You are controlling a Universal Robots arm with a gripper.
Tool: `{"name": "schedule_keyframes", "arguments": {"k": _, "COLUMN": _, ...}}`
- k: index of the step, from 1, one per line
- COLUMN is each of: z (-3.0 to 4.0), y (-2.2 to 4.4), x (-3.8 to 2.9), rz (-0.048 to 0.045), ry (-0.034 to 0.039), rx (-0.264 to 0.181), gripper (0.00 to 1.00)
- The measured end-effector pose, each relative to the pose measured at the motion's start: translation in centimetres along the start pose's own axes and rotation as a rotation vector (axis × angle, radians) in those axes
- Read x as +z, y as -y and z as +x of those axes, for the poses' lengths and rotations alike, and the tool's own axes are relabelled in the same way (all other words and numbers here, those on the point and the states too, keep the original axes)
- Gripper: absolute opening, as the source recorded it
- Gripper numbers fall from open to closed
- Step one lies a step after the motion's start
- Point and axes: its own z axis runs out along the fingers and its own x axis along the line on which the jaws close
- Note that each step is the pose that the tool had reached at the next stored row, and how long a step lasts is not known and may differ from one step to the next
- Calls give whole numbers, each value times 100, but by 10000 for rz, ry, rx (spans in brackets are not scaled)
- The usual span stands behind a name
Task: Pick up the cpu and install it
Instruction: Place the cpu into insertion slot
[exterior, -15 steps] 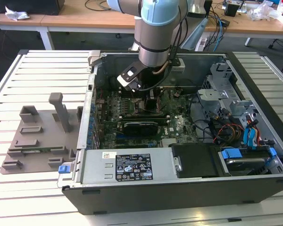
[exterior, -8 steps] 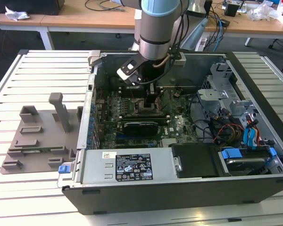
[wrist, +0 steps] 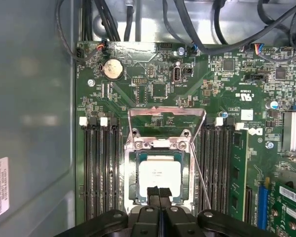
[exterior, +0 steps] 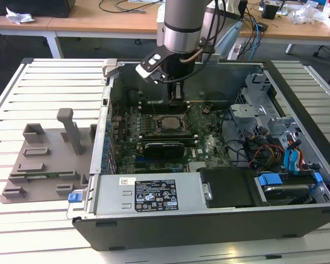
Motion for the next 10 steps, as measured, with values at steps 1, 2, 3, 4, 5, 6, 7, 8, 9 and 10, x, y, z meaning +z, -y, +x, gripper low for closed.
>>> {"name": "schedule_keyframes", "arguments": {"k": 1, "z": 0, "y": 0, "x": -14, "rz": 0, "ry": 0, "rx": 0, "gripper": 11}}
{"name": "schedule_keyframes", "arguments": {"k": 2, "z": -1, "y": 1, "x": -42, "rz": 0, "ry": 0, "rx": 0, "gripper": 11}}
{"name": "schedule_keyframes", "arguments": {"k": 3, "z": -1, "y": 2, "x": -79, "rz": -1, "ry": 0, "rx": 0, "gripper": 11}}
{"name": "schedule_keyframes", "arguments": {"k": 4, "z": -2, "y": 3, "x": -116, "rz": 0, "ry": 0, "rx": 0, "gripper": 11}}
{"name": "schedule_keyframes", "arguments": {"k": 5, "z": -3, "y": 4, "x": -158, "rz": -1, "ry": 0, "rx": 0, "gripper": 11}}
{"name": "schedule_keyframes", "arguments": {"k": 6, "z": -4, "y": 5, "x": -214, "rz": 0, "ry": -1, "rx": 0, "gripper": 11}}
{"name": "schedule_keyframes", "arguments": {"k": 7, "z": -5, "y": 6, "x": -257, "rz": 0, "ry": 0, "rx": 0, "gripper": 11}}
{"name": "schedule_keyframes", "arguments": {"k": 8, "z": -6, "y": 7, "x": -283, "rz": 0, "ry": 0, "rx": 0, "gripper": 11}}
{"name": "schedule_keyframes", "arguments": {"k": 9, "z": -6, "y": 7, "x": -298, "rz": -1, "ry": 0, "rx": 0, "gripper": 11}}
{"name": "schedule_keyframes", "arguments": {"k": 10, "z": -6, "y": 8, "x": -327, "rz": -1, "ry": -1, "rx": 0, "gripper": 11}}
